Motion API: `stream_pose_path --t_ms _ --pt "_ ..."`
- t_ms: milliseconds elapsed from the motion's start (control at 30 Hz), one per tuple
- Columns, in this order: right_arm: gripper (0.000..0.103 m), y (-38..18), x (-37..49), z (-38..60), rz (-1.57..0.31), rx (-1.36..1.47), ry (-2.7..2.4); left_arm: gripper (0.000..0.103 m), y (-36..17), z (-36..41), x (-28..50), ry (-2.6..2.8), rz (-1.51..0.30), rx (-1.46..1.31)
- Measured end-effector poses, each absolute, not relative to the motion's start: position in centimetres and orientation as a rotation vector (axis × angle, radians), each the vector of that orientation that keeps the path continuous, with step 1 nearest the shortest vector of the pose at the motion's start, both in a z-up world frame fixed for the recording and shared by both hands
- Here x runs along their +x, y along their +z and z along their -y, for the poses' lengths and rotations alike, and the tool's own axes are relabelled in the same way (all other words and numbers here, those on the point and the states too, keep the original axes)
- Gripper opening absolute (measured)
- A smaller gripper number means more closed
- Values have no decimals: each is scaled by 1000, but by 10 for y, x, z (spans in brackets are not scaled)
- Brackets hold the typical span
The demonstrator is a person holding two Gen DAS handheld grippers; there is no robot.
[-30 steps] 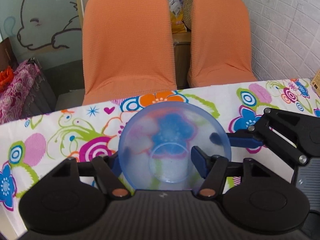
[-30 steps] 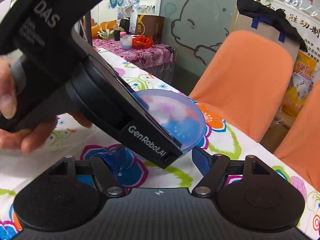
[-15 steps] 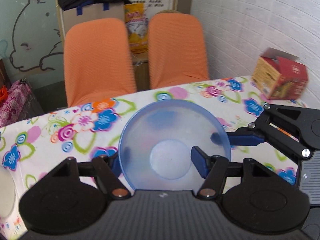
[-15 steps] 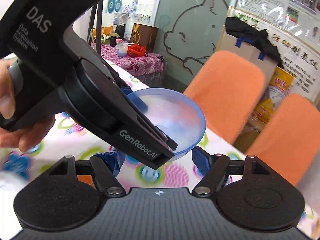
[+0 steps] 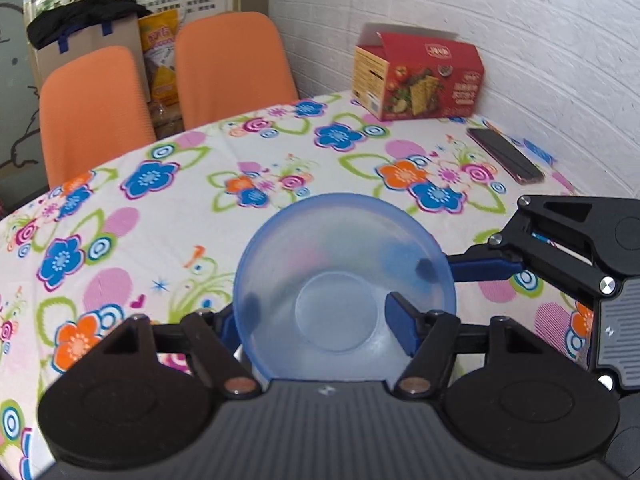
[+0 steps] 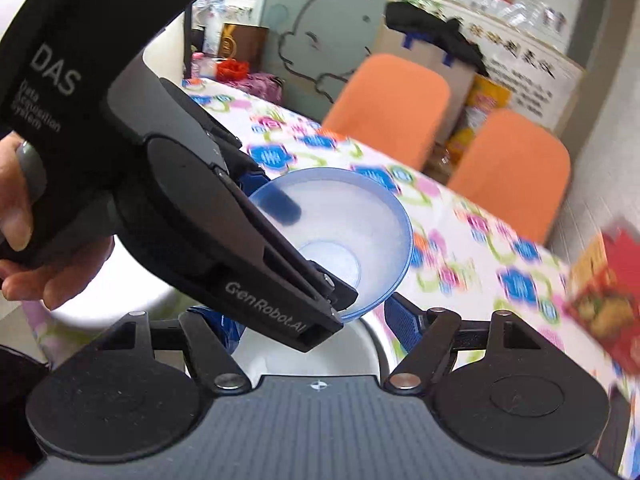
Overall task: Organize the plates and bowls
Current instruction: 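Carry the blue bowl into the white bowl and open the right gripper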
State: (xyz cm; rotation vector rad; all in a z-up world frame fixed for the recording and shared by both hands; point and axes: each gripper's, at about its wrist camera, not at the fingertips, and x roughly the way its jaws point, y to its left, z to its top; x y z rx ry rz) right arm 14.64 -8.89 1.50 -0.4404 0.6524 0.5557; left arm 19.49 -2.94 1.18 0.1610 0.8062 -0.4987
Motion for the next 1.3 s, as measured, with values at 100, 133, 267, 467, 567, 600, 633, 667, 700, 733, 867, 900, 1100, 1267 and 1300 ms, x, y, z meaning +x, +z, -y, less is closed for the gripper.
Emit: stream_pose_path --t_ms 100,133,267,467,567,600,633,667,700,733,867,900,1100,1267,1300 --pt "61 7 136 103 -657 -420 542 68 7 37 189 -508 -823 170" --pt "61 5 134 106 -655 -414 540 68 5 39 189 -511 -830 173" --pt "61 -3 127 115 -652 -377 548 68 0 37 190 -510 -848 171" --pt "61 -14 111 123 -633 -343 565 68 -6 27 190 -507 -854 152" --pt "61 -19 110 122 -624 -331 573 68 -9 28 188 -494 -855 171" --pt "61 -21 109 121 -621 -332 575 68 -10 28 188 -491 -855 177" --pt "61 -22 109 121 -620 -333 577 68 -10 28 188 -490 -855 181" --pt "61 -23 108 121 -621 -332 580 68 -11 28 188 -492 -857 184" --pt "61 -25 107 121 -624 -328 583 68 -12 29 190 -495 -862 187" --pt "61 -25 107 122 -626 -325 589 68 -13 29 192 -496 -868 187" --pt "61 -27 113 125 -642 -325 588 82 -16 28 200 -510 -896 157" --pt "61 -27 113 125 -646 -323 583 83 -16 27 201 -513 -901 152" --pt "60 -25 110 130 -656 -326 589 85 -12 27 198 -523 -918 169" --pt "60 -19 103 129 -669 -379 587 88 -5 21 195 -544 -912 179" --pt "60 -18 100 129 -670 -392 590 90 -4 20 195 -542 -916 175"
